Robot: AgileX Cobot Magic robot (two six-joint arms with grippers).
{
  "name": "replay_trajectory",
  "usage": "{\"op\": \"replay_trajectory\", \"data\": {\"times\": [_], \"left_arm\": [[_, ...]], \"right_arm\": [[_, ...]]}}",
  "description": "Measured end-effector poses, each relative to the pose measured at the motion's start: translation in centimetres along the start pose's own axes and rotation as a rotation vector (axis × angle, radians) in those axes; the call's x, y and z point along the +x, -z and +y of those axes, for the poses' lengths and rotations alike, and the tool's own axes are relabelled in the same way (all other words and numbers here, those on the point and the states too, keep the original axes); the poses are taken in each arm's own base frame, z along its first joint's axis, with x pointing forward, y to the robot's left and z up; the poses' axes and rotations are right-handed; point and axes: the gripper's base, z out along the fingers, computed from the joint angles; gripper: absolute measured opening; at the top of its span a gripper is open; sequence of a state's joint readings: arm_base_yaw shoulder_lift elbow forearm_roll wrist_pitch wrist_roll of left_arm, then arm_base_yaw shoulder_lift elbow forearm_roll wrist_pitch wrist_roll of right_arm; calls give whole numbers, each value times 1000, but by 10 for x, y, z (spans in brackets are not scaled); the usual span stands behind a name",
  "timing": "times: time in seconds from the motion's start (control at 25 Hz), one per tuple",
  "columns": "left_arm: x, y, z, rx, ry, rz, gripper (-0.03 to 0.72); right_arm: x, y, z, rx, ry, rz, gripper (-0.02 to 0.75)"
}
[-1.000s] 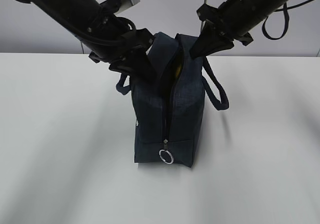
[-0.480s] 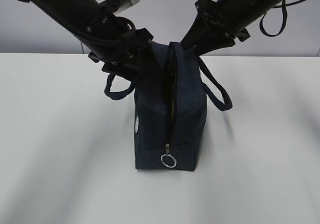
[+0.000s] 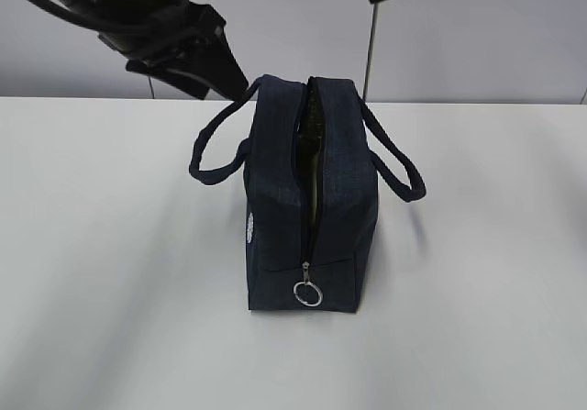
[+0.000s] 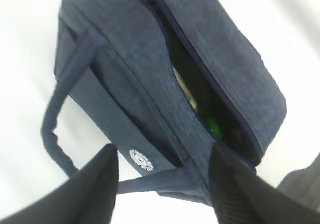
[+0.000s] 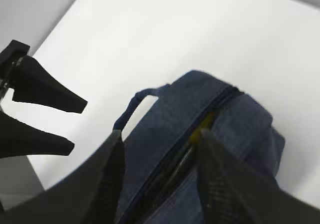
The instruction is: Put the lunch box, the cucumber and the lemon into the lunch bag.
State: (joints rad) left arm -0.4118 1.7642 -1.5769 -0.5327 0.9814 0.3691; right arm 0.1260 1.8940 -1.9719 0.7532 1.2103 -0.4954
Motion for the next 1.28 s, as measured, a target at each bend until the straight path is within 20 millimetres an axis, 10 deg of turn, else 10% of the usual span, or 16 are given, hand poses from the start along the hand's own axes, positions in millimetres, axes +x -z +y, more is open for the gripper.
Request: {"op": "replay_trajectory", "data": {"times": [0.24, 0.72, 1.28], "left_arm": [[-9, 34, -9, -73, -63, -142, 384], [-11, 40, -10, -99, -81, -172, 379], [-12, 67, -22, -109, -107, -257, 375]], "right_arm": [[-19, 57, 39, 98, 155, -228, 360], [-16, 153, 107, 268, 336, -480, 315], [87, 199, 155, 369, 369, -608, 296]]}}
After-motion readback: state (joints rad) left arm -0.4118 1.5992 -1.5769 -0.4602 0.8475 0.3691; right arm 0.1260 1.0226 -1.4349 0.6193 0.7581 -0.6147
